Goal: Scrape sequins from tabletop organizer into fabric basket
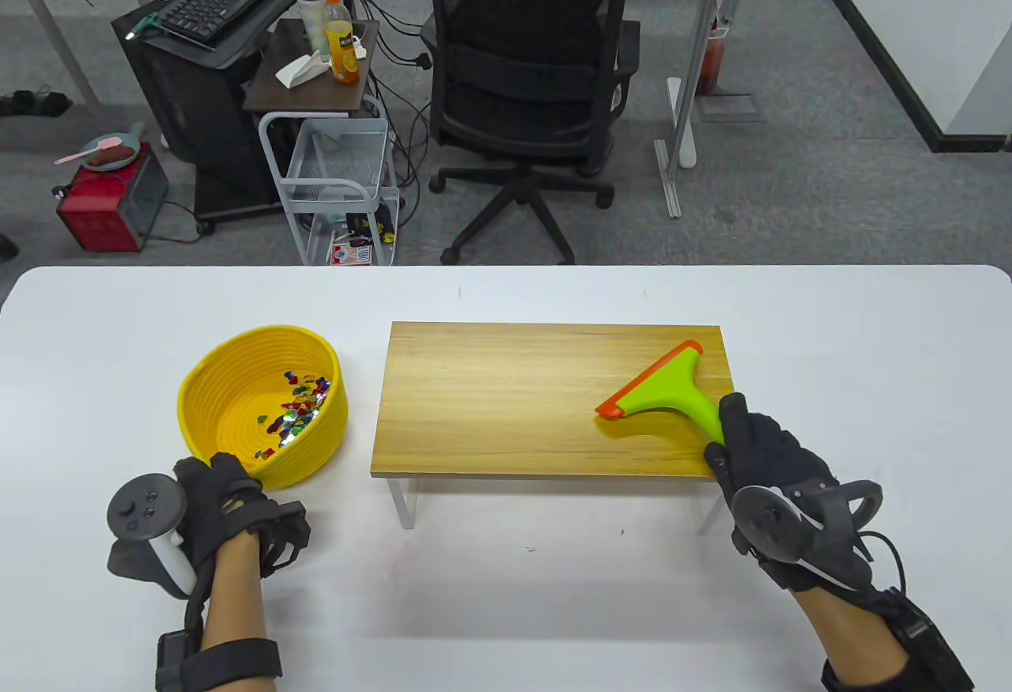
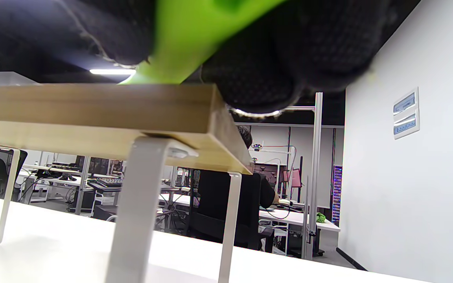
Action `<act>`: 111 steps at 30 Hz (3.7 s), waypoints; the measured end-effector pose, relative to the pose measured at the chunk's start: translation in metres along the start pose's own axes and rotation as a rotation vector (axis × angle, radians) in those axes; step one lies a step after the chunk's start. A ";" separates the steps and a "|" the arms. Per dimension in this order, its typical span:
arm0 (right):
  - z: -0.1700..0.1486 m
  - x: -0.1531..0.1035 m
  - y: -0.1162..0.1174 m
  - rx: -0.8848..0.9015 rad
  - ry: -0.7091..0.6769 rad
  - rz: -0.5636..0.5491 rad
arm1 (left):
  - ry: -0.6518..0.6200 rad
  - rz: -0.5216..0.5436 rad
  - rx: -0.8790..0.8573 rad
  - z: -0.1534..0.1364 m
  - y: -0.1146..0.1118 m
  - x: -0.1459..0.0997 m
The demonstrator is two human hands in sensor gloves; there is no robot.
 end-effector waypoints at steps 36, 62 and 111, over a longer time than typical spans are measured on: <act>-0.004 -0.013 -0.009 -0.027 0.034 -0.023 | -1.261 -0.471 0.107 0.203 -0.028 -0.152; -0.009 -0.013 -0.015 -0.024 0.091 -0.034 | -1.609 -0.735 -0.013 0.164 -0.098 -0.226; -0.102 -0.071 0.106 0.073 0.552 0.385 | -1.608 -0.752 0.020 0.159 -0.106 -0.233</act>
Point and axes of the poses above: the tracker on the back of each hand, its own z axis roughly to the thumb side, its own x axis roughly from the wrist to the fingertips, y = z × x, the point moved 3 cm from there along x, roughly from the wrist to the fingertips, and after that the axes turned 15 degrees about -y, right-handed, at the moved point
